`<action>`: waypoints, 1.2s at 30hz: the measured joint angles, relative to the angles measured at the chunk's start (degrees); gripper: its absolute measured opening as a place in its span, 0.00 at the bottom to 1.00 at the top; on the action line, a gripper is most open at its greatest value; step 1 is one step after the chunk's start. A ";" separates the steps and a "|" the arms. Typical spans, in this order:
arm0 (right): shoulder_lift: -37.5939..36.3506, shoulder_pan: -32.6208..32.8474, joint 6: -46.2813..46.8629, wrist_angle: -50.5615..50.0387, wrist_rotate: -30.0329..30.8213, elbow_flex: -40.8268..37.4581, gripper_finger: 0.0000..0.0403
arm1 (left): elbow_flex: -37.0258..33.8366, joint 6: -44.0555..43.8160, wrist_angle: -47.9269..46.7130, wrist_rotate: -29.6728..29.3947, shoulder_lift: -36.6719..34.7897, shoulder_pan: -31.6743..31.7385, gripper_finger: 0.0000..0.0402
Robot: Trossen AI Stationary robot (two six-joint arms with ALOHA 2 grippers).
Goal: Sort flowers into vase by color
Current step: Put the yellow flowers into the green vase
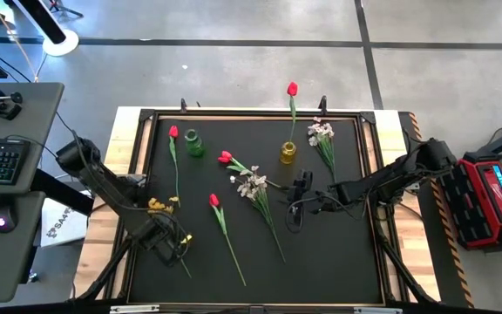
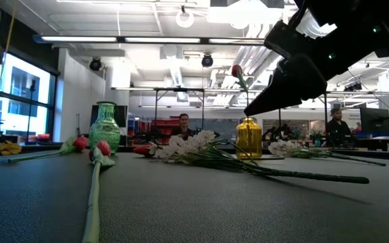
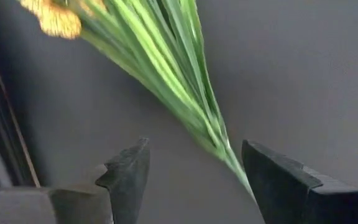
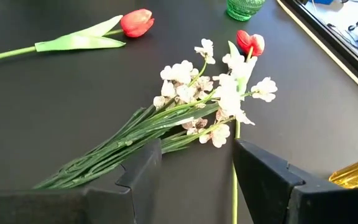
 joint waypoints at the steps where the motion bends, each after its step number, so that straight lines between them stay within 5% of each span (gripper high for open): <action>1: 0.00 0.00 0.31 -0.01 0.00 0.00 0.46 | -0.74 -0.03 0.26 -0.02 0.00 0.12 0.59; 14: -0.02 0.00 1.97 -0.01 -0.22 0.00 0.46 | -9.78 -0.05 12.35 -0.16 -0.27 1.06 0.48; 28: -0.07 0.02 0.27 -1.74 -1.40 0.00 0.46 | -9.31 3.68 13.13 -0.16 -0.88 0.34 0.02; 36: -4.75 2.14 -1.07 -10.74 -3.01 -0.02 0.46 | -1.48 14.36 13.94 -12.18 -3.73 0.51 0.02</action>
